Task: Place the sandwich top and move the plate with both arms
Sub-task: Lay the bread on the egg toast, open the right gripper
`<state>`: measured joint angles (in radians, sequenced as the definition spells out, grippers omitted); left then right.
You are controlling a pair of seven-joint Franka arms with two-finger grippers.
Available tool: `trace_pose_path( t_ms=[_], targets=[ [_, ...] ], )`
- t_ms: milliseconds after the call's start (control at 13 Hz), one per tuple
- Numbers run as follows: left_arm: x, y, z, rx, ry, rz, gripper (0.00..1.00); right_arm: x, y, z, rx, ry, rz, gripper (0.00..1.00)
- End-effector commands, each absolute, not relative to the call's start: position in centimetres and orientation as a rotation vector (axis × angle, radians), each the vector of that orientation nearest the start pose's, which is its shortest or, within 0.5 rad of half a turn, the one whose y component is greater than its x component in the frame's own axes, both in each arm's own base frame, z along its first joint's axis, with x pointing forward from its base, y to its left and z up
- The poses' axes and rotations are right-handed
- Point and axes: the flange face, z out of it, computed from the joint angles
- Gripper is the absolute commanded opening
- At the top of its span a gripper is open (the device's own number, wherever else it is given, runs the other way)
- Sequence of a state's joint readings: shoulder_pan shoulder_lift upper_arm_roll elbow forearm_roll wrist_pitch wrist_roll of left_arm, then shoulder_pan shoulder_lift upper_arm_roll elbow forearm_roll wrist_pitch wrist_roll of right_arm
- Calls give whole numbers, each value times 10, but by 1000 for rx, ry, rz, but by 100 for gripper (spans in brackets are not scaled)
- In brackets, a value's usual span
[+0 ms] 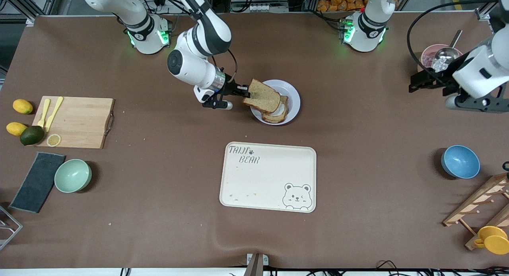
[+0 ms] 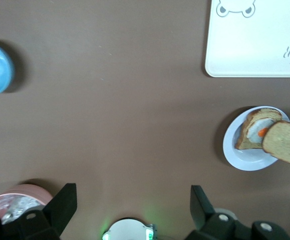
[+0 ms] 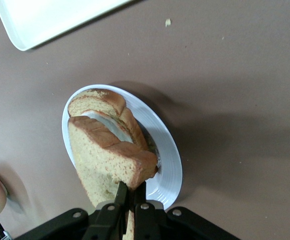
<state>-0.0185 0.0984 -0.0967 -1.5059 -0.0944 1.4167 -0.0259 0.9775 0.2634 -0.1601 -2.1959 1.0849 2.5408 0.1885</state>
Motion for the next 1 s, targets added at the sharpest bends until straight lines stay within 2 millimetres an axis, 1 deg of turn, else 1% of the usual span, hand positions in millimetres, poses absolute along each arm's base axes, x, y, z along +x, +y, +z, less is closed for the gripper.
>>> trace_pose_path(
  t_ms=[0,77,154,308,385,462,538,615,769,923],
  targets=[
    [571,-78,553,-3273,110,378,100,383,417,258,-2547,365,220,0],
    [571,-81,530,-3299,107,404,100,381,429,253,-2538,386,206,0],
    [568,-86,511,-3332,101,427,100,381,435,250,-2519,414,216,0],
    [566,-96,479,-3379,76,458,100,384,432,248,-2517,431,218,1],
    [564,-100,467,-3393,67,487,100,384,431,246,-2517,450,226,54],
    [564,-102,457,-3413,78,521,100,388,430,246,-2508,489,236,64],
    [567,-101,446,-3443,100,555,100,393,429,249,-2499,507,234,89],
    [569,-102,433,-3475,123,597,100,397,427,250,-2498,500,225,100],
    [570,-110,425,-3488,126,584,100,403,422,252,-2493,513,218,100],
    [571,-110,420,-3488,122,585,100,409,415,253,-2494,519,218,100]
  ],
)
